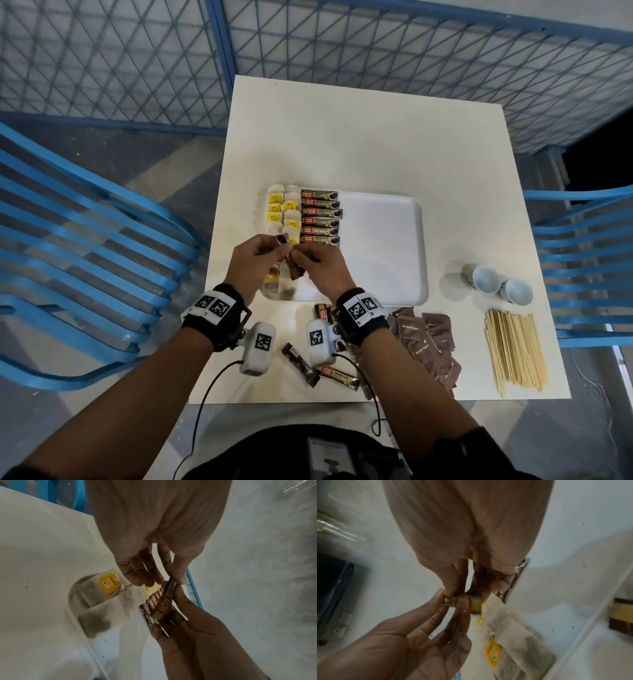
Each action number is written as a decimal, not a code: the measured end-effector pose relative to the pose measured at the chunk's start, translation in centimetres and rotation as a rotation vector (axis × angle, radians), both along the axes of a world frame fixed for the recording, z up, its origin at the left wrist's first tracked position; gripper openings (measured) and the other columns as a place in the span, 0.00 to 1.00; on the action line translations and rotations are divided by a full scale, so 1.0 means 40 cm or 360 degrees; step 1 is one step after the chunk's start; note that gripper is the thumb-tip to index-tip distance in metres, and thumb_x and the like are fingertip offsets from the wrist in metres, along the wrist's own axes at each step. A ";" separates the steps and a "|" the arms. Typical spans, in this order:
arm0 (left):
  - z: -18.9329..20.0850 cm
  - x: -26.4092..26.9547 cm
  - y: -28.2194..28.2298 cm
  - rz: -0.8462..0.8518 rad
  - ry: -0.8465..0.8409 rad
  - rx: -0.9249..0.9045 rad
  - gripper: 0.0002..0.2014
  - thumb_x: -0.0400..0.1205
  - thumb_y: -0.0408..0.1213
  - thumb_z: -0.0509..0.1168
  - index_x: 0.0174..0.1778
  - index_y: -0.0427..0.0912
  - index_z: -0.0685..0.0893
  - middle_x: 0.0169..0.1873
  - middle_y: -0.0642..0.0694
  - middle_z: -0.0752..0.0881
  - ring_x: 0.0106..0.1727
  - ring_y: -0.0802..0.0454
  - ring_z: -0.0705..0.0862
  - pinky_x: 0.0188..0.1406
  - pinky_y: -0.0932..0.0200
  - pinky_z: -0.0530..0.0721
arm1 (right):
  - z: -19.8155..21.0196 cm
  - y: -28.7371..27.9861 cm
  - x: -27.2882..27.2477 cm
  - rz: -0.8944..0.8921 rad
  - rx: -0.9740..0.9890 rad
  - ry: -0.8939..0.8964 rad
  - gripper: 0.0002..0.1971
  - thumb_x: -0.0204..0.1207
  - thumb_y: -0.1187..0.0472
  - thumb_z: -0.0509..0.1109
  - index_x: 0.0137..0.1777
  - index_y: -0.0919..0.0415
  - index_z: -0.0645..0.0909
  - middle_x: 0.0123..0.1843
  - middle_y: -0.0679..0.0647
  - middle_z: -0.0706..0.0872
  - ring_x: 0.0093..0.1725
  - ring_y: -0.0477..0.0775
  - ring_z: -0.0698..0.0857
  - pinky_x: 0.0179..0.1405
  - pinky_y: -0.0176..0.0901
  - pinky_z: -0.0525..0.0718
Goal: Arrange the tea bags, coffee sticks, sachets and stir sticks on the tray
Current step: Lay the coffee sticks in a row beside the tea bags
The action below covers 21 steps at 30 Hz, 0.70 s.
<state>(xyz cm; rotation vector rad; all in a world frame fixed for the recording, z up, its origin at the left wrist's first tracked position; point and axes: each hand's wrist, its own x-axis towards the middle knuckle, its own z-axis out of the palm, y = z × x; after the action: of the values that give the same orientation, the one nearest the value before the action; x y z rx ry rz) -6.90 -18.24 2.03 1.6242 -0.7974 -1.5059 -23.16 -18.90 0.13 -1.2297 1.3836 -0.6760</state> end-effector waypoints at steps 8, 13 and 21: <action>0.004 0.013 -0.001 -0.0224 -0.0305 -0.0136 0.07 0.76 0.34 0.80 0.46 0.48 0.91 0.42 0.49 0.94 0.46 0.51 0.92 0.50 0.53 0.87 | 0.043 -0.023 0.000 -0.0080 -0.0030 0.0129 0.06 0.79 0.54 0.75 0.50 0.56 0.89 0.43 0.46 0.91 0.40 0.40 0.87 0.46 0.37 0.84; 0.006 0.007 0.010 -0.0382 -0.0302 -0.0124 0.06 0.77 0.36 0.79 0.45 0.50 0.91 0.38 0.51 0.94 0.42 0.54 0.91 0.52 0.52 0.90 | 0.048 -0.053 -0.012 -0.0067 -0.0113 0.0212 0.03 0.75 0.59 0.78 0.41 0.56 0.90 0.36 0.45 0.91 0.34 0.37 0.86 0.42 0.36 0.84; 0.003 0.026 0.003 -0.0270 -0.0165 -0.0094 0.05 0.83 0.28 0.73 0.53 0.39 0.90 0.39 0.36 0.91 0.36 0.42 0.87 0.36 0.53 0.89 | 0.016 -0.055 -0.056 -0.0539 0.0014 -0.0019 0.04 0.79 0.66 0.72 0.43 0.62 0.87 0.36 0.59 0.91 0.33 0.54 0.87 0.40 0.51 0.84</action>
<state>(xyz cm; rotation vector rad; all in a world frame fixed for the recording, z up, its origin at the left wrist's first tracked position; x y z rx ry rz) -5.85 -18.10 2.14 1.6352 -1.0499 -1.5081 -25.40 -21.09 0.78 -0.9904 1.6006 -0.9070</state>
